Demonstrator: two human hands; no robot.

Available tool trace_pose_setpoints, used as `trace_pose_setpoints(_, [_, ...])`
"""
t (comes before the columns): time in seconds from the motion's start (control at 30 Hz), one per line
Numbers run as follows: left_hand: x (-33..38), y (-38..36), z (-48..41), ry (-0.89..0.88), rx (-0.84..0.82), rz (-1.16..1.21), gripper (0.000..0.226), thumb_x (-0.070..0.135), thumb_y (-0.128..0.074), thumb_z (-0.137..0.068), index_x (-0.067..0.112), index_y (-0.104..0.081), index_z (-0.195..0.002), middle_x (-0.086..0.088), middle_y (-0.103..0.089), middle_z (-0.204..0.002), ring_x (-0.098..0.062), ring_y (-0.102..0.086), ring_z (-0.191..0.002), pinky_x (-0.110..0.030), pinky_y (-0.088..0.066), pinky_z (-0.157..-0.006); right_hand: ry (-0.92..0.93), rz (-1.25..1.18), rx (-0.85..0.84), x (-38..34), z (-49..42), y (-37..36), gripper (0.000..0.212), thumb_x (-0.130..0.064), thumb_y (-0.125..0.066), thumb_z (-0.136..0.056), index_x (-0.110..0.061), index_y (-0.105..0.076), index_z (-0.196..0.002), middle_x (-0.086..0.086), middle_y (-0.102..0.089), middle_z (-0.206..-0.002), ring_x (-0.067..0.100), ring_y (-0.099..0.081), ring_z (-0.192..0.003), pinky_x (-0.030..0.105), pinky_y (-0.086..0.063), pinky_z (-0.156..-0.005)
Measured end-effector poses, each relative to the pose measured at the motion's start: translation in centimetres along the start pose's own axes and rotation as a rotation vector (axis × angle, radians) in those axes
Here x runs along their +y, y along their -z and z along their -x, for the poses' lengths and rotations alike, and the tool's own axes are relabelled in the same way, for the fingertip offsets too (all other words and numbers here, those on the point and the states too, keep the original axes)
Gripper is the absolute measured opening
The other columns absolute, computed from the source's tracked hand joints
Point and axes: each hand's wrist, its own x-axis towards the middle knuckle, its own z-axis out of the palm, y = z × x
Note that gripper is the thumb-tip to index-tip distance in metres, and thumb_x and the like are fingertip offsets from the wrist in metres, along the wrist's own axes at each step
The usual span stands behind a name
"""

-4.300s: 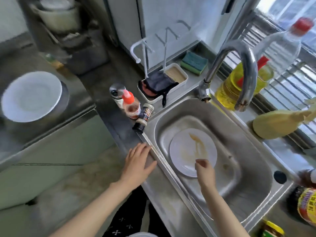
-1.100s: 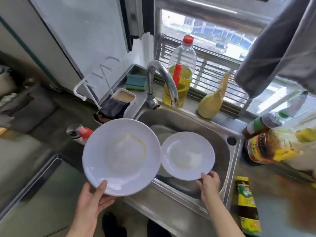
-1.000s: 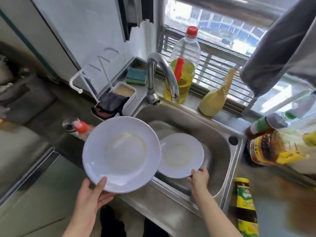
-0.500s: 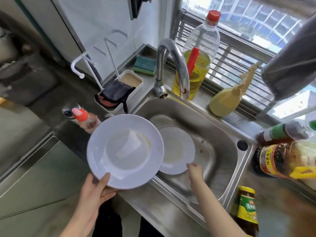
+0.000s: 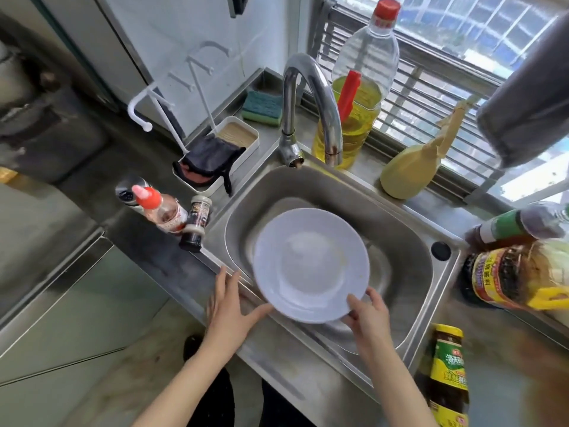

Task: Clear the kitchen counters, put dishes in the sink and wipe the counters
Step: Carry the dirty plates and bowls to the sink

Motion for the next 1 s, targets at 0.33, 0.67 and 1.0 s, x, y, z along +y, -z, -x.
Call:
trace_pose_setpoints(0.33, [-1.6, -1.9, -1.9, -0.078, -0.071, -0.541, 0.134, 0.097, 0.012, -0.039, 0.012, 0.022, -0.142, -0.003, 0.038, -0.144, -0.021, 0.038, -0.130, -0.043, 0.005, -0.114, -0.026, 0.079, 0.230, 4.2, -9.1, 1.6, 0.039, 0.008, -0.045, -0.090, -0.010, -0.043, -0.125, 0.012, -0.054, -0.120, 0.028, -0.054, -0.098, 0.017, -0.048, -0.041])
trace_pose_setpoints(0.67, [-2.4, -2.3, -2.2, -0.098, -0.071, -0.601, 0.120, 0.095, 0.008, -0.048, 0.014, 0.029, -0.134, -0.004, 0.038, -0.146, -0.025, 0.039, -0.131, -0.040, 0.011, -0.111, 0.069, 0.991, 0.076, 5.5, -12.2, 0.9, 0.032, -0.020, -0.057, -0.089, 0.001, -0.061, -0.113, 0.019, -0.063, -0.114, 0.036, -0.057, -0.106, 0.035, -0.045, -0.085])
trace_pose_setpoints(1.0, [-1.4, 2.4, 2.4, -0.092, -0.116, 0.128, 0.042, 0.043, -0.058, -0.087, 0.020, -0.054, -0.122, 0.001, -0.061, -0.118, -0.015, -0.055, -0.111, -0.029, -0.041, -0.099, 0.472, 1.014, -0.275, 1.8, 0.9, -0.8, 0.018, -0.009, -0.057, -0.090, -0.008, -0.060, -0.107, 0.003, -0.066, -0.100, 0.016, -0.061, -0.085, 0.024, -0.043, -0.074])
